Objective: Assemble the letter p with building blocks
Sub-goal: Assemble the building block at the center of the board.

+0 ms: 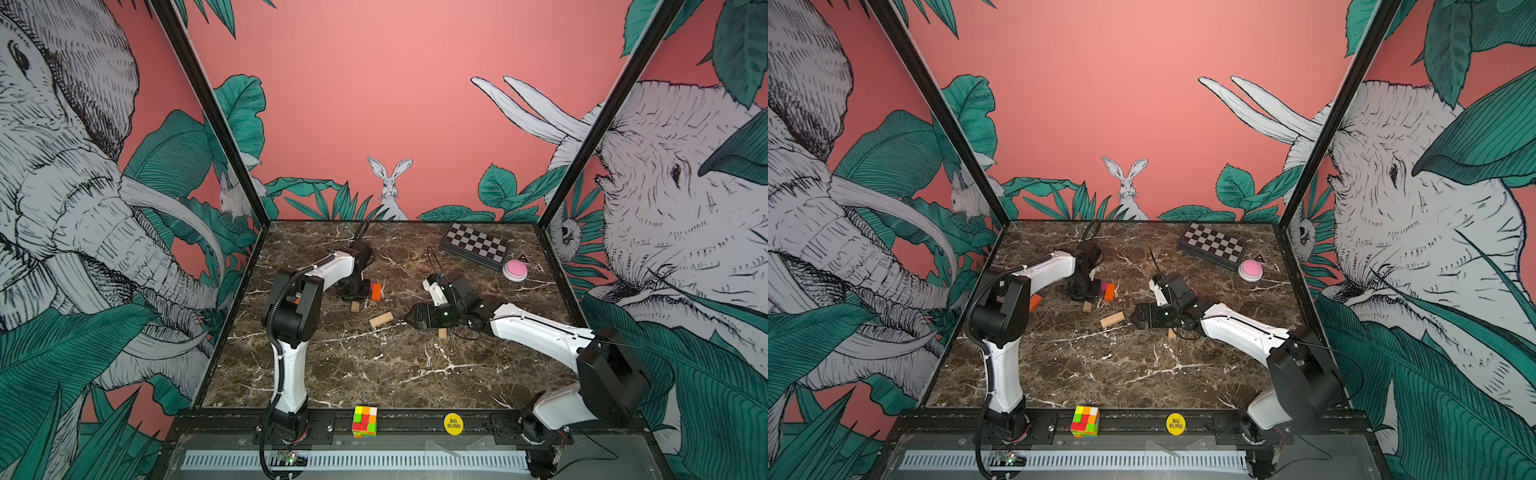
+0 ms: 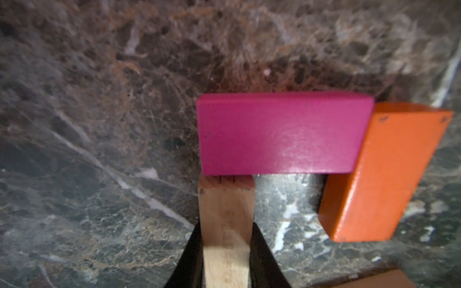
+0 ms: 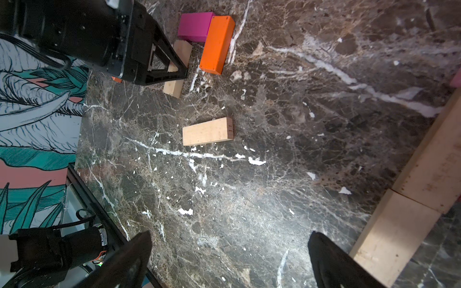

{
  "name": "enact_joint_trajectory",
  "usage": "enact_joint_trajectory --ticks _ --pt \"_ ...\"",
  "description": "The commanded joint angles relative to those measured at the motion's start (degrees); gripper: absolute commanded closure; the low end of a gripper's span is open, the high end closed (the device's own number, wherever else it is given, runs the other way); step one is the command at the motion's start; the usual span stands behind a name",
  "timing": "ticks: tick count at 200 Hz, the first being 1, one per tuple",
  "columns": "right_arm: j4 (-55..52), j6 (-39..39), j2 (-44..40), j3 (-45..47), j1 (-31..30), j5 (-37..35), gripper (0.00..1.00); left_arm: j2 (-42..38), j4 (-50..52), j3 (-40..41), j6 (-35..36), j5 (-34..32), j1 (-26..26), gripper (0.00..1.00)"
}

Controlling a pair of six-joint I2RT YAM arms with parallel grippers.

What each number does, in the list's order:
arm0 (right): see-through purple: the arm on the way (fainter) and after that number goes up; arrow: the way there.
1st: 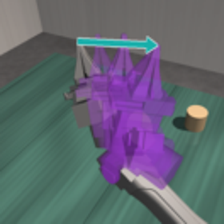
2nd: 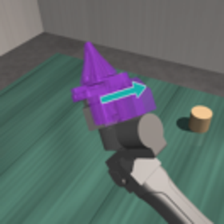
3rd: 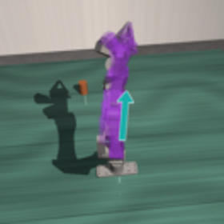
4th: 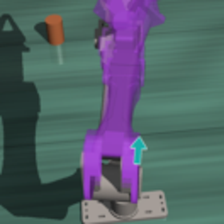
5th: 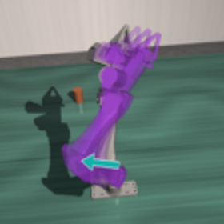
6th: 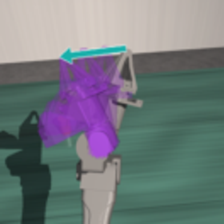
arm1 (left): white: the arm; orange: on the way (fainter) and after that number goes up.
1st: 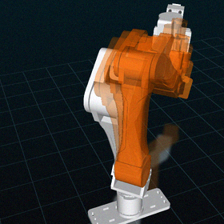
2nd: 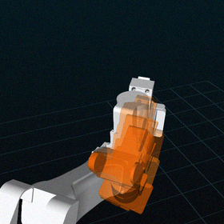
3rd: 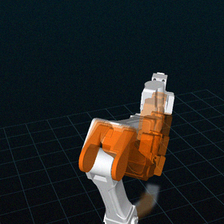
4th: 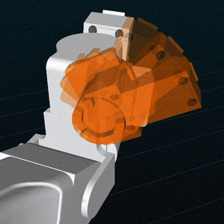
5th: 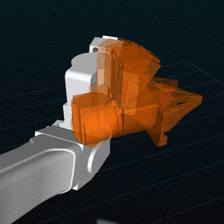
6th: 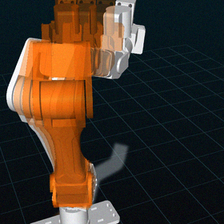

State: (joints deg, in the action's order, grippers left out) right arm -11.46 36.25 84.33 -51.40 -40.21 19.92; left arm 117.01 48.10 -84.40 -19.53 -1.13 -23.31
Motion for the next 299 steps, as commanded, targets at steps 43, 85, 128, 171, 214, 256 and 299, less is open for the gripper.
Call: enact_joint_trajectory --ticks 43,85,128,171,214,256,299 --pt "-0.30 0.48 0.29 -1.30 0.13 -0.56 0.02 2.04 0.41 0.38 -0.25 0.77 -0.60 0.99" --pt "-0.12 0.75 0.13 -1.24 0.13 -0.49 0.02 2.15 0.50 0.29 0.05 0.79 -0.67 0.99" --pt "0.10 0.99 0.22 -1.13 0.13 -0.42 0.02 2.27 0.64 -0.04 -0.49 0.86 -0.60 0.99" --pt "0.38 1.19 0.48 -1.11 0.13 -0.25 0.02 2.70 0.68 -0.39 -0.95 1.39 -0.68 0.99" --pt "0.34 1.15 0.66 -1.04 0.13 -0.25 0.02 2.87 0.88 -0.17 -0.06 0.97 -0.99 1.00" --pt "0.48 1.37 0.83 -1.09 0.13 -0.23 0.02 2.93 1.01 -0.13 -0.83 0.05 -0.95 1.00" --pt "0.54 1.48 1.07 -1.24 0.17 -0.15 0.02 3.39 0.93 -0.13 -1.66 -0.20 -0.94 0.99"
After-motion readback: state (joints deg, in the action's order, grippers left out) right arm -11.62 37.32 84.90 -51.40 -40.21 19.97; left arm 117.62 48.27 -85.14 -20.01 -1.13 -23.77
